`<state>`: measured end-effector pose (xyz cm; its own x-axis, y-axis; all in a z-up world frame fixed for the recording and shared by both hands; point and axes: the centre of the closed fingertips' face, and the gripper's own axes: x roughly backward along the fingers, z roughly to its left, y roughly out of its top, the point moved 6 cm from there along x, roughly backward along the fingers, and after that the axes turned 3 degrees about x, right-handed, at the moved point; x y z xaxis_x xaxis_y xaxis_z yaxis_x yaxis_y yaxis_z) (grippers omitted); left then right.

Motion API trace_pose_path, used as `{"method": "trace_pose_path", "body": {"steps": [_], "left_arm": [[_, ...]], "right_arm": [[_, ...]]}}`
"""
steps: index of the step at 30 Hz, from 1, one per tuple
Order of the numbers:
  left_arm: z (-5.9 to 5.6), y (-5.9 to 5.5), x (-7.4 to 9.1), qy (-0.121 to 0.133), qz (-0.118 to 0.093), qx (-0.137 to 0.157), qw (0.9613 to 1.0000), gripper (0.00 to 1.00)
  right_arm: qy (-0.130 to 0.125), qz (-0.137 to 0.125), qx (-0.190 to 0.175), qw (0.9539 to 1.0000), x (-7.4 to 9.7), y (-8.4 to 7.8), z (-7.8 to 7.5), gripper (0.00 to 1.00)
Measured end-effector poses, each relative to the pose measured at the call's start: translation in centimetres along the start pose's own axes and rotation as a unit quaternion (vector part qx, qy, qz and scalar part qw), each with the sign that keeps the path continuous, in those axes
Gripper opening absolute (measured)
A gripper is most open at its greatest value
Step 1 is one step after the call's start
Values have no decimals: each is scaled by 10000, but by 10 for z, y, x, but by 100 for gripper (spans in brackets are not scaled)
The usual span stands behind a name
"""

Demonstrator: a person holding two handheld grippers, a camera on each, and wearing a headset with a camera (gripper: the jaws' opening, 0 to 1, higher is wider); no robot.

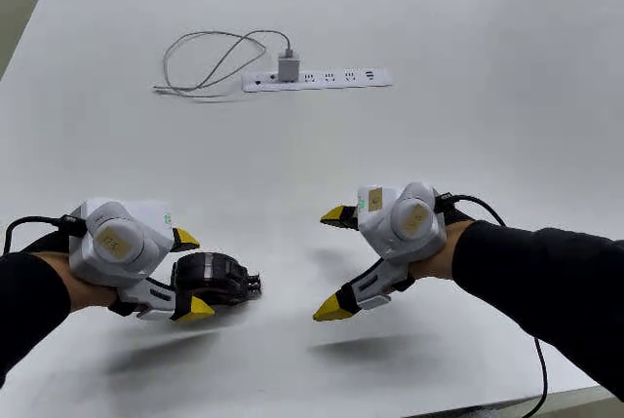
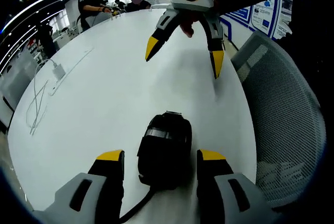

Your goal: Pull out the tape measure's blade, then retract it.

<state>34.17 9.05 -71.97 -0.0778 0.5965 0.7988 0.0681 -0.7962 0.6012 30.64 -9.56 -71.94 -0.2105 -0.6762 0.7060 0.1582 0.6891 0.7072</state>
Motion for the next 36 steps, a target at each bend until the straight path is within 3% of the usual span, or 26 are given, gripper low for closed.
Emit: {"method": "trace_pose_path", "body": {"steps": [3, 10, 13, 20, 36], "left_arm": [[0, 2, -1, -14, 5, 27, 10000, 49], [0, 2, -7, -79, 125, -150, 9998, 43], [-2, 1, -11, -217, 190, -300, 9991, 36], [-1, 2, -12, -168, 256, -413, 9987, 34], [-1, 1, -12, -182, 287, -282, 9990, 34]], "right_arm": [[144, -59, -50, 9999, -4, 5, 3, 80], [194, 5, 43, 9998, -11, 9, 1, 78], [185, 8, 81, 9998, -14, 13, -1, 77], [191, -12, 157, 9997, -25, 20, -3, 72], [437, 188, 374, 9982, -61, 29, 0, 47]]}}
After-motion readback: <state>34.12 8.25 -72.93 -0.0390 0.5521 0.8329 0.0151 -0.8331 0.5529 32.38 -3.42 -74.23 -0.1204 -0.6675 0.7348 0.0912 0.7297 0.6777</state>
